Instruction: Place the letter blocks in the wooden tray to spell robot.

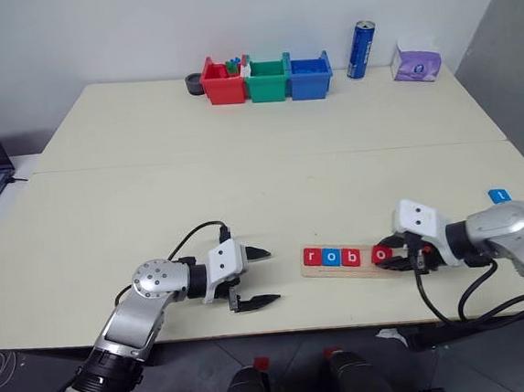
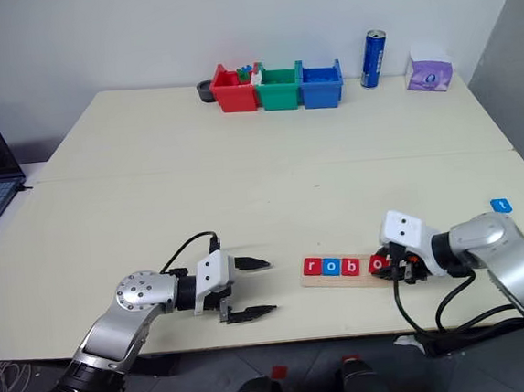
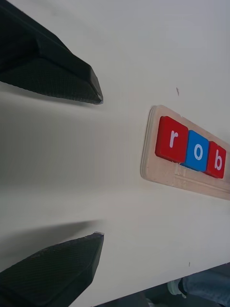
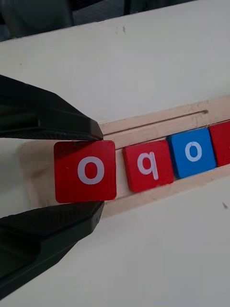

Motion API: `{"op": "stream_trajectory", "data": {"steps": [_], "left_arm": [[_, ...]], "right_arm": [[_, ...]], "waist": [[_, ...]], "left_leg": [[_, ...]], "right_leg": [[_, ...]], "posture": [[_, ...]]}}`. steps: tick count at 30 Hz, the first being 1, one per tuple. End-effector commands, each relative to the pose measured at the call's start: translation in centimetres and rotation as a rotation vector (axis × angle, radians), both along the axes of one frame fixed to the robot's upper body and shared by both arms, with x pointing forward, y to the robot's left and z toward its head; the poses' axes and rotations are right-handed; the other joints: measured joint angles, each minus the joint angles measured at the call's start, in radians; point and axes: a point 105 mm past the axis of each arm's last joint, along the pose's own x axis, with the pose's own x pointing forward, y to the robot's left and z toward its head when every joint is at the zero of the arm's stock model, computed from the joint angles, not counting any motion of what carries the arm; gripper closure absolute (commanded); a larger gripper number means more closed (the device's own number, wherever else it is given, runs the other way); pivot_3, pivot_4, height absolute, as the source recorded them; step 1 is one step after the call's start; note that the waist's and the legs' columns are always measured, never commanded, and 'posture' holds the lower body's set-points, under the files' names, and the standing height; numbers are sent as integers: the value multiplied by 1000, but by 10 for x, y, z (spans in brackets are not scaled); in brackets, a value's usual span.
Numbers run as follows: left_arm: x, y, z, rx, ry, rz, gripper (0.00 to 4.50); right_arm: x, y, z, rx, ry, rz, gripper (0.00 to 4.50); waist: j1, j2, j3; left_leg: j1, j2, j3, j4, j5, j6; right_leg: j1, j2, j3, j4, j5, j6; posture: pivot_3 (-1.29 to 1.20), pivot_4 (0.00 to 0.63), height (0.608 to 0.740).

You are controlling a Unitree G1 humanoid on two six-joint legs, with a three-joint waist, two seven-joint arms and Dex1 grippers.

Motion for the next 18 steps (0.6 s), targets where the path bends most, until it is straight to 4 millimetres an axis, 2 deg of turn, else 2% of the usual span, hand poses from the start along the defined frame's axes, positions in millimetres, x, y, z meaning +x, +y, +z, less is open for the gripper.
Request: {"op": "stream_trajectory", "data": {"steps": [1,5,18], "left_arm": [[0,-3,8,-4,-41,-20,0],[-1,-3,7,-5,-42,-20,0],[-2,-4,7,-9,-43,-14,0]], "right_arm": [[9,5,6,-26,-49,12,3054],[12,10,3,-29,-46,26,3054],[9,8,2,-53,-30,68,3054]], "waist": [[0,0,0],[0,0,0],[0,0,0]], "left_leg": [[0,0,0,0,0,0],[0,0,0,0,0,0],[0,0,0,0,0,0]], "right_leg": [[0,0,0,0,0,0],[0,0,-1,0,0,0],[0,0,-1,0,0,0]], "posture": [[0,150,740],[0,150,740],[0,150,740]]}}
